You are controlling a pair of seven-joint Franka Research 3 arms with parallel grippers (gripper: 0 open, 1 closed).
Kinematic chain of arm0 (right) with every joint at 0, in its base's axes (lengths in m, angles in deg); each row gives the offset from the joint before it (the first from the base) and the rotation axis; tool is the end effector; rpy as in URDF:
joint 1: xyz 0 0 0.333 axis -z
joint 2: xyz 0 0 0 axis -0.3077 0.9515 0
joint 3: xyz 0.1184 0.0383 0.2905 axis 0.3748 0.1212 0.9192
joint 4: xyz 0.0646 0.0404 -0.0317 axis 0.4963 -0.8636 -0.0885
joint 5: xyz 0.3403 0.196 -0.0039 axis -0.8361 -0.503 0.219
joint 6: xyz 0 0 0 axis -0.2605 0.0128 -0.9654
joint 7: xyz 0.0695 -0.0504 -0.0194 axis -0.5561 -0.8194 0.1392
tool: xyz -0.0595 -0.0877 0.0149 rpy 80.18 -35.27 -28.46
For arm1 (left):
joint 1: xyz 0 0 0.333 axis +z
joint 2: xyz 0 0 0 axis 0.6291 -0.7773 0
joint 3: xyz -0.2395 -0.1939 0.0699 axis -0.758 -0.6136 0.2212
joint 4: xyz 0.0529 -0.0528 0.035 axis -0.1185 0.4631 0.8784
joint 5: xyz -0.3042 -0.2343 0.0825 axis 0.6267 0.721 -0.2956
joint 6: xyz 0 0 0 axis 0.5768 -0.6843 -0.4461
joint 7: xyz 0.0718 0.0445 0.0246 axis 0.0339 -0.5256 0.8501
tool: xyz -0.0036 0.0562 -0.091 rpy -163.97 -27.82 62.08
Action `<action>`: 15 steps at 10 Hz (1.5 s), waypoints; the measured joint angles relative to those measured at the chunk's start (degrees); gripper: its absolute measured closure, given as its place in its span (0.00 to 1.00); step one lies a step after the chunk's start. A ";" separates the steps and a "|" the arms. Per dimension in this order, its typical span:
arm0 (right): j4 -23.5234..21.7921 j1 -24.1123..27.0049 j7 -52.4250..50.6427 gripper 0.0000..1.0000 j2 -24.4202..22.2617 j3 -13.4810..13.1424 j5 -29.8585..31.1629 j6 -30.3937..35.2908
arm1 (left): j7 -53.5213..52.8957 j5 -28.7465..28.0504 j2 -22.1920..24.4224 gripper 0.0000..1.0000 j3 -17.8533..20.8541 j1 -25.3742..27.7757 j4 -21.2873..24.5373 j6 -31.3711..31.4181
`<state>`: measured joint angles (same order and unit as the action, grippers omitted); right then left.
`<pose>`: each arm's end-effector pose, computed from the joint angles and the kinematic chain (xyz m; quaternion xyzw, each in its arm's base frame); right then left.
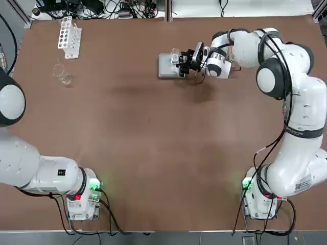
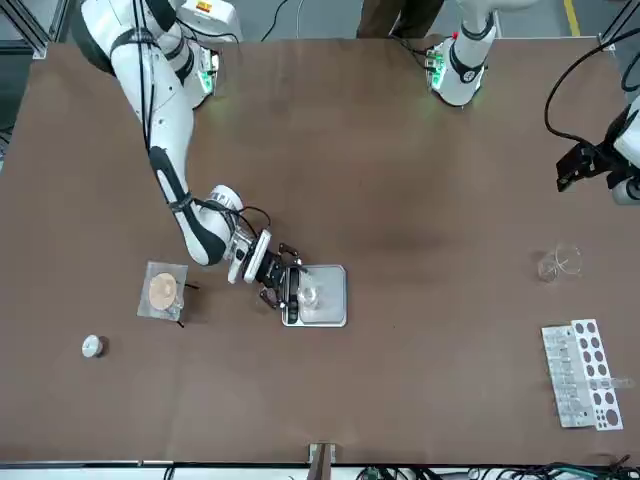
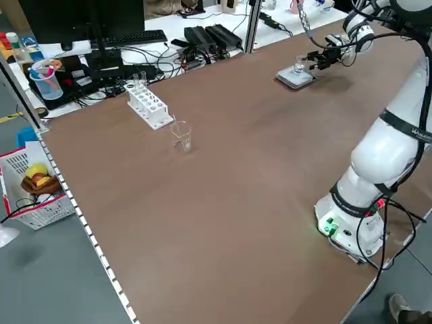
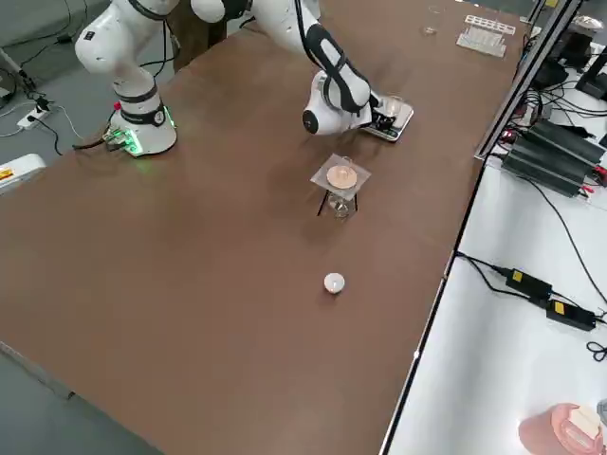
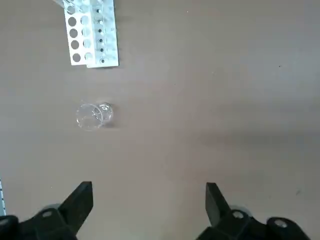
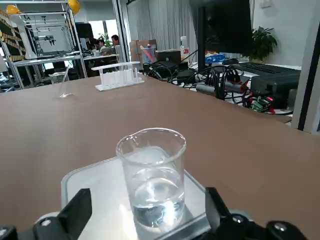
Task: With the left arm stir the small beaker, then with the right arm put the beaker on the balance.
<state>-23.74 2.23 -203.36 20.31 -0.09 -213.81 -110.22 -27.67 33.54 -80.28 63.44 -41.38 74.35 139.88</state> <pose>0.5598 0.3097 0.1275 -0.6881 -0.3990 -0.4997 0.3429 0.5666 -0.0209 0.6323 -0.9989 0.0033 0.0032 0.0476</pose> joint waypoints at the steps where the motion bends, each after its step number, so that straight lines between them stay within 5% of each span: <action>1: -1.92 0.47 0.00 0.00 -1.46 0.16 0.00 0.00 | 0.00 0.00 0.00 0.00 0.00 0.00 0.00 0.02; 5: -8.07 0.87 -0.01 0.00 -7.33 0.33 0.00 -0.04 | 0.00 0.00 0.00 0.00 0.00 0.00 0.01 0.07; 11: -8.49 0.79 5.78 0.00 -14.93 1.01 1.69 -6.96 | 0.00 0.00 0.00 0.00 0.00 0.00 0.01 0.08; 15: -7.90 0.28 31.91 0.00 -21.12 4.10 21.77 -25.02 | 0.00 0.00 0.00 0.00 0.01 0.00 0.03 0.08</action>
<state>-31.64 2.51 -171.45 -0.81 4.01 -192.04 -135.24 -27.67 33.54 -80.28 63.45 -41.38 74.38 139.96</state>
